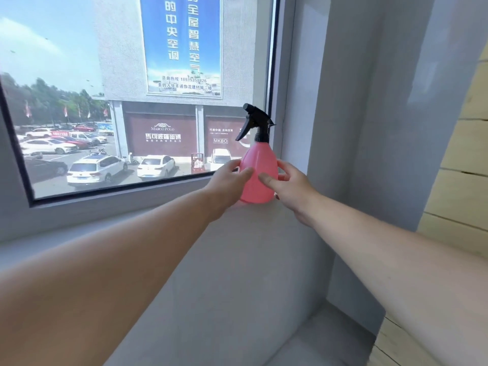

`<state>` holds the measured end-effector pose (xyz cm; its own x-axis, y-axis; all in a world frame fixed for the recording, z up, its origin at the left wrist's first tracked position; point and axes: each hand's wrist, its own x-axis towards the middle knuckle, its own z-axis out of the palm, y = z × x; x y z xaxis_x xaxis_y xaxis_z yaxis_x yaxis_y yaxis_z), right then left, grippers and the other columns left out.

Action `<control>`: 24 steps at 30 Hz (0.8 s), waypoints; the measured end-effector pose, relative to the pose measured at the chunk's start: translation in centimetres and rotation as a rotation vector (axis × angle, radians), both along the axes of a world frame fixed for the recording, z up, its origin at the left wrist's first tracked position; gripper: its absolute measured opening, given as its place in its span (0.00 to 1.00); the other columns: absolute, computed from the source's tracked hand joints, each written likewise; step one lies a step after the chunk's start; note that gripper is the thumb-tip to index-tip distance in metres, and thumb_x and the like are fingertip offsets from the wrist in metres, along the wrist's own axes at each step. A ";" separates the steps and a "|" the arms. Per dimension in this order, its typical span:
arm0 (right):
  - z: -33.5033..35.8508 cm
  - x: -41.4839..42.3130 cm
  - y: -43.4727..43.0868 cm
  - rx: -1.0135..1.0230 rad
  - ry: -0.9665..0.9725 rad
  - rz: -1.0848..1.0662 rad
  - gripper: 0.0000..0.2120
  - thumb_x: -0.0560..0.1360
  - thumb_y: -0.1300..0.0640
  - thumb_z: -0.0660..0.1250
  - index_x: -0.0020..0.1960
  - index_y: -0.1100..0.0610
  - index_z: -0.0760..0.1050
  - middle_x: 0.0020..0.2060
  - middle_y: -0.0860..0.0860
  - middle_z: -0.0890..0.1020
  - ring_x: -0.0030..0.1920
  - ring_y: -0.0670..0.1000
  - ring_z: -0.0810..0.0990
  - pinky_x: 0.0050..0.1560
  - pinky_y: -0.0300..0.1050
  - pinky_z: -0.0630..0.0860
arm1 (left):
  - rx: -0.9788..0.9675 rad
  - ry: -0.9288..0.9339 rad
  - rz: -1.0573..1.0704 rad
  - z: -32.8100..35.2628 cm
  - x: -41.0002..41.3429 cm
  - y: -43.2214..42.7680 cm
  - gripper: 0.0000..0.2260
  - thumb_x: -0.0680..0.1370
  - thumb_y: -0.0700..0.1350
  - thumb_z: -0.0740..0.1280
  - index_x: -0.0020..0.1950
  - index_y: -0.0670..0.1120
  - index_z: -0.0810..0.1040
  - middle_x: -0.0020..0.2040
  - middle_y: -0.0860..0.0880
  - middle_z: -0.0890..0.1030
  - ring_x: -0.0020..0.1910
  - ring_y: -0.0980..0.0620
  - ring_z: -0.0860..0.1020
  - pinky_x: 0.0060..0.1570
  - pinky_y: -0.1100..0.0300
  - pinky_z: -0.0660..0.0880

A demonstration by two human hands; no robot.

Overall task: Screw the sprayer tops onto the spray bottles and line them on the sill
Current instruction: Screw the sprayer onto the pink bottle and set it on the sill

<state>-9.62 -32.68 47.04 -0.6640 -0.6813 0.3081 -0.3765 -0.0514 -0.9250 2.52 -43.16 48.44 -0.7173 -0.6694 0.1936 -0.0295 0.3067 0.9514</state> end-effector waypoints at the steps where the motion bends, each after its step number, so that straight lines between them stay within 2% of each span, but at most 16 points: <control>1: -0.1 -0.2 -0.4 0.004 0.006 0.001 0.29 0.73 0.48 0.73 0.72 0.46 0.69 0.56 0.49 0.81 0.52 0.47 0.82 0.45 0.40 0.74 | -0.003 -0.005 0.001 -0.3 -0.3 -0.4 0.24 0.77 0.54 0.66 0.72 0.48 0.75 0.62 0.44 0.83 0.59 0.42 0.84 0.64 0.42 0.79; 4: -0.3 -1.0 -1.2 0.006 0.018 -0.002 0.29 0.73 0.48 0.73 0.72 0.45 0.70 0.57 0.50 0.82 0.55 0.51 0.82 0.47 0.41 0.74 | -0.011 -0.009 0.029 -0.2 -0.6 -1.1 0.24 0.78 0.54 0.66 0.73 0.48 0.74 0.62 0.43 0.84 0.58 0.42 0.84 0.63 0.43 0.80; 7: -0.2 -1.2 -1.8 0.007 0.031 -0.007 0.27 0.74 0.51 0.73 0.71 0.46 0.70 0.56 0.51 0.83 0.53 0.51 0.83 0.44 0.40 0.74 | -0.050 -0.039 0.057 0.2 -0.9 -0.8 0.22 0.83 0.50 0.63 0.77 0.48 0.71 0.67 0.46 0.81 0.62 0.45 0.82 0.58 0.54 0.78; 9: -0.1 -1.2 -1.9 0.016 0.044 -0.012 0.27 0.74 0.52 0.73 0.71 0.47 0.69 0.56 0.51 0.83 0.52 0.51 0.83 0.43 0.40 0.74 | -0.076 -0.062 0.095 0.3 -1.1 -0.7 0.24 0.84 0.49 0.62 0.80 0.47 0.66 0.71 0.46 0.78 0.63 0.46 0.80 0.56 0.56 0.75; 10: -0.1 -1.1 -2.0 0.027 0.051 -0.014 0.29 0.74 0.52 0.73 0.72 0.47 0.68 0.58 0.51 0.82 0.53 0.52 0.83 0.45 0.41 0.76 | -0.088 -0.072 0.113 0.3 -1.1 -0.5 0.25 0.84 0.48 0.62 0.81 0.47 0.65 0.73 0.45 0.76 0.63 0.47 0.79 0.56 0.56 0.74; 12: -0.3 -1.0 -1.8 0.051 0.061 -0.034 0.37 0.72 0.49 0.74 0.77 0.48 0.61 0.64 0.52 0.79 0.59 0.53 0.81 0.56 0.46 0.77 | -0.099 -0.074 0.144 0.4 -0.7 0.0 0.26 0.85 0.48 0.61 0.83 0.46 0.60 0.74 0.44 0.74 0.64 0.45 0.77 0.59 0.55 0.73; 14: -0.5 -0.7 -1.1 0.076 0.069 -0.075 0.44 0.71 0.46 0.75 0.79 0.48 0.54 0.72 0.53 0.71 0.68 0.52 0.74 0.64 0.48 0.72 | -0.094 -0.074 0.190 0.4 -0.1 0.6 0.28 0.84 0.49 0.61 0.83 0.45 0.58 0.65 0.44 0.77 0.58 0.44 0.76 0.56 0.54 0.73; 15: -0.7 -0.5 -0.4 0.082 0.076 -0.093 0.45 0.71 0.45 0.75 0.79 0.48 0.54 0.74 0.54 0.69 0.70 0.52 0.72 0.63 0.47 0.70 | -0.097 -0.068 0.210 0.3 0.4 1.0 0.29 0.83 0.49 0.62 0.82 0.45 0.58 0.58 0.45 0.77 0.54 0.45 0.76 0.52 0.54 0.73; 16: -0.9 -0.3 0.5 0.081 0.079 -0.111 0.43 0.71 0.44 0.74 0.79 0.49 0.55 0.74 0.53 0.68 0.71 0.51 0.71 0.61 0.45 0.69 | -0.103 -0.053 0.226 0.1 0.9 1.5 0.29 0.83 0.49 0.64 0.81 0.44 0.58 0.55 0.46 0.77 0.51 0.45 0.76 0.48 0.54 0.73; 17: -1.3 -0.1 1.6 0.081 0.080 -0.129 0.41 0.72 0.44 0.73 0.78 0.49 0.57 0.73 0.53 0.70 0.69 0.51 0.72 0.58 0.44 0.70 | -0.123 -0.027 0.239 -0.2 1.5 2.1 0.29 0.82 0.49 0.65 0.80 0.45 0.59 0.58 0.45 0.76 0.52 0.43 0.78 0.45 0.54 0.75; 19: -2.8 0.1 4.6 0.088 0.071 -0.172 0.36 0.72 0.43 0.72 0.75 0.48 0.62 0.68 0.50 0.74 0.65 0.50 0.75 0.55 0.45 0.73 | -0.187 0.028 0.258 -1.6 2.6 3.8 0.28 0.80 0.49 0.66 0.78 0.47 0.62 0.67 0.43 0.73 0.60 0.42 0.78 0.50 0.50 0.78; 20: -3.8 0.1 6.1 0.092 0.066 -0.195 0.33 0.72 0.42 0.72 0.73 0.48 0.65 0.66 0.49 0.76 0.62 0.50 0.77 0.55 0.46 0.75 | -0.216 0.066 0.259 -2.4 3.2 4.9 0.26 0.80 0.49 0.67 0.77 0.48 0.64 0.68 0.45 0.73 0.63 0.44 0.77 0.52 0.52 0.78; 22: -6.7 0.1 9.7 0.114 0.035 -0.251 0.27 0.72 0.43 0.72 0.67 0.49 0.70 0.60 0.51 0.79 0.58 0.51 0.80 0.57 0.50 0.77 | -0.223 0.102 0.201 -4.9 3.9 7.6 0.24 0.80 0.49 0.68 0.74 0.50 0.66 0.66 0.47 0.73 0.63 0.50 0.76 0.49 0.61 0.76; 24: -9.7 0.2 13.1 0.144 -0.006 -0.278 0.24 0.71 0.43 0.72 0.64 0.48 0.72 0.57 0.51 0.81 0.56 0.50 0.81 0.61 0.55 0.78 | -0.203 0.061 0.148 -7.5 4.0 9.9 0.24 0.79 0.49 0.70 0.74 0.50 0.67 0.65 0.49 0.73 0.62 0.53 0.74 0.51 0.62 0.74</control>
<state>-9.41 -19.57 37.32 -0.8325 -0.5098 0.2169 -0.3522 0.1848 -0.9175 6.56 -33.29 40.99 -0.5971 -0.7094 0.3745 -0.0327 0.4880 0.8722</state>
